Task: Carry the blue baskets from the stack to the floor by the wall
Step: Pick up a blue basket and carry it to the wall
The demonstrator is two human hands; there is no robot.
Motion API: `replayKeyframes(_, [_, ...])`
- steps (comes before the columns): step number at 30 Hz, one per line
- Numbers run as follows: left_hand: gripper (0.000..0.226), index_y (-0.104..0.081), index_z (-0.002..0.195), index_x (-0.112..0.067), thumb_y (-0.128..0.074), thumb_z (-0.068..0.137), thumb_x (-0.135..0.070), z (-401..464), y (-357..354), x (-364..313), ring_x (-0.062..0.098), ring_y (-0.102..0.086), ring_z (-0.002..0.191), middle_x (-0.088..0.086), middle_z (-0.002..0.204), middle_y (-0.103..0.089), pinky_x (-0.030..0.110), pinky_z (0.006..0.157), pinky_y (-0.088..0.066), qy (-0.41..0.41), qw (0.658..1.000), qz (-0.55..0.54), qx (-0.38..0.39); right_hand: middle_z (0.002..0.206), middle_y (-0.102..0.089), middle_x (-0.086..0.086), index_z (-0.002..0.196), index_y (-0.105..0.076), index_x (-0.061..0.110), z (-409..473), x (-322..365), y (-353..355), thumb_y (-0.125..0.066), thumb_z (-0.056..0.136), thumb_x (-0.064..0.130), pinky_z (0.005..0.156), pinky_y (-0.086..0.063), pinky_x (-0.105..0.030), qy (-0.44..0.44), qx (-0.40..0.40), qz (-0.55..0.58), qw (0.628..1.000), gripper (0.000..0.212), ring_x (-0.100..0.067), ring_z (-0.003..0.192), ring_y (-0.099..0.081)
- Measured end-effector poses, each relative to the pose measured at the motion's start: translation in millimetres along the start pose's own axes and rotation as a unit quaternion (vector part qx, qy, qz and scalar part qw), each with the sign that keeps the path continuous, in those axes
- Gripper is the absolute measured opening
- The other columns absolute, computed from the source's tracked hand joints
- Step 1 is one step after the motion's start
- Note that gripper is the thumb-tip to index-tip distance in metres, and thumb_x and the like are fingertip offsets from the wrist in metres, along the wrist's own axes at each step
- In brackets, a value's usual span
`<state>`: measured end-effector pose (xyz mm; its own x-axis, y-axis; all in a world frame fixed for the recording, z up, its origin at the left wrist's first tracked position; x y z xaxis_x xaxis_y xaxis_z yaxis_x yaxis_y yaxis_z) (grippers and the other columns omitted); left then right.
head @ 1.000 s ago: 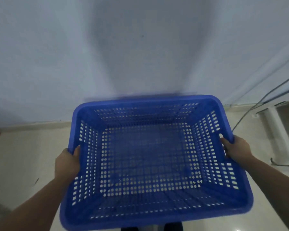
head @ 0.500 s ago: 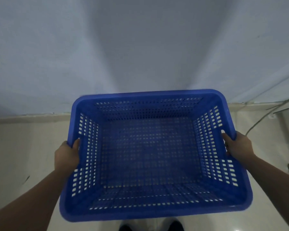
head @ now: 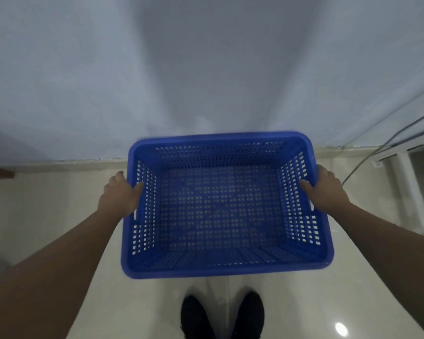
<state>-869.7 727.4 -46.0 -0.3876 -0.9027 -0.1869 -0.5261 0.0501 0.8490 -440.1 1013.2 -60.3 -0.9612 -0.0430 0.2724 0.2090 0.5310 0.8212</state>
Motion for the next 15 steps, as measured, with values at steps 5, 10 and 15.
replayKeyframes(5, [0.076,-0.023,0.157,-0.009,-0.041,0.099,-0.056,-84,134,-61,0.031,-0.025,0.15,0.013,0.164,-0.023,0.048,0.121,-0.026,-0.139,0.982,0.129,-0.007,0.159,-0.035,-0.015,0.158,-0.024,0.014,-78,103,112,-0.045,0.094,0.063,0.119,-0.027,-0.044,0.12,0.031,-0.12,0.985,0.083,-0.034,0.146,-0.03])
replayKeyframes(10, [0.079,-0.017,0.159,-0.013,-0.033,0.099,-0.061,-178,321,-130,0.026,-0.014,0.154,0.008,0.168,-0.012,0.043,0.125,-0.018,-0.203,0.96,0.177,-0.074,0.165,-0.023,-0.011,0.16,-0.016,0.019,-172,203,292,-0.037,0.095,0.067,0.124,-0.017,-0.043,0.198,-0.007,-0.148,0.969,0.084,-0.03,0.152,-0.019])
replayKeyframes(15, [0.079,-0.019,0.159,-0.012,-0.035,0.099,-0.061,-292,513,-189,0.025,-0.017,0.154,0.007,0.168,-0.013,0.041,0.125,-0.02,-0.252,0.939,0.168,-0.165,0.166,-0.024,-0.01,0.161,-0.016,0.02,-287,274,485,-0.039,0.095,0.066,0.122,-0.022,-0.044,0.238,-0.092,-0.156,0.954,0.084,-0.028,0.152,-0.021])
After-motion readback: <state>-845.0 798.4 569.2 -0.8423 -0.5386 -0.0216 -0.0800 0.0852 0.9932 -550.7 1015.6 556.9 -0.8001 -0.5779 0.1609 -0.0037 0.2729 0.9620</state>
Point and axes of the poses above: each hand's wrist, its own z-axis towards the middle knuckle, its own y-axis out of the back of the hand, x = y × z, the point moved 3 cm from there along z, towards the middle knuckle
